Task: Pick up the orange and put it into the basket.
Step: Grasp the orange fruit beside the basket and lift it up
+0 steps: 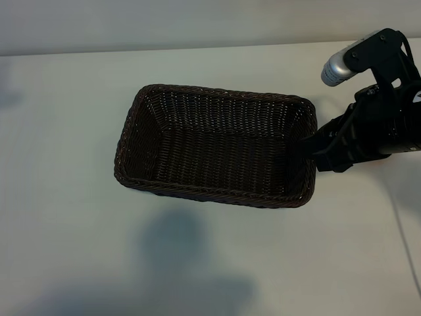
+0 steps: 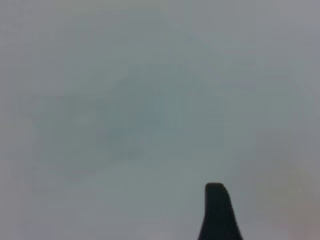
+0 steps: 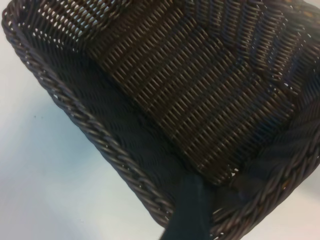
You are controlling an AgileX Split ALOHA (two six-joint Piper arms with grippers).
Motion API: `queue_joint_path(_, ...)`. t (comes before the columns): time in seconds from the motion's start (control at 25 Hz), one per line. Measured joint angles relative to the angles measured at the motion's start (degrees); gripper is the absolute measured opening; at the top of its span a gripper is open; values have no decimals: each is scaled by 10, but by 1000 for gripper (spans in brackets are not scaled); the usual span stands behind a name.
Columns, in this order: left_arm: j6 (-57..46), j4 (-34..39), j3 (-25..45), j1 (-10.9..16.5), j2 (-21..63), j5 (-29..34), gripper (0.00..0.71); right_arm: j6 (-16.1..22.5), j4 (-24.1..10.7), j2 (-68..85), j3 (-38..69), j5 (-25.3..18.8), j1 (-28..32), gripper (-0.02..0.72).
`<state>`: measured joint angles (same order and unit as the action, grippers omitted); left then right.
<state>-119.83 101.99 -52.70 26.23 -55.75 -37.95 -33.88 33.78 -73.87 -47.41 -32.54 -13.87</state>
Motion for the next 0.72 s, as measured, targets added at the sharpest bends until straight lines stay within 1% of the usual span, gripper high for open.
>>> queue_joint_path(0.08, -8, 0, 0, 5, -13, -7, 507, 0, 0, 0, 0, 0, 0, 594)
queue_joint_path(0.2, -2, 0, 0, -11, -28, -24, 507, 0, 0, 0, 0, 0, 0, 594)
queue_joint_path(0.32, 12, 0, 1, -29, -26, -24, 507, 0, 0, 0, 0, 0, 0, 594)
queue_joint_path(0.44, 22, 0, 1, -63, -21, -22, 507, 0, 0, 0, 0, 0, 0, 594)
queue_joint_path(0.52, 32, 0, 1, -91, -20, -22, 507, 0, 0, 0, 0, 0, 0, 594)
queue_joint_path(0.56, 38, 0, 1, -99, -20, -22, 507, 0, 0, 0, 0, -1, 0, 594)
queue_joint_path(0.64, 41, 0, 1, -103, -20, -23, 507, 0, 0, 0, 0, -1, 0, 594)
queue_joint_path(0.72, 43, 0, 1, -101, -19, -26, 506, 0, 0, 0, 0, -3, 0, 594)
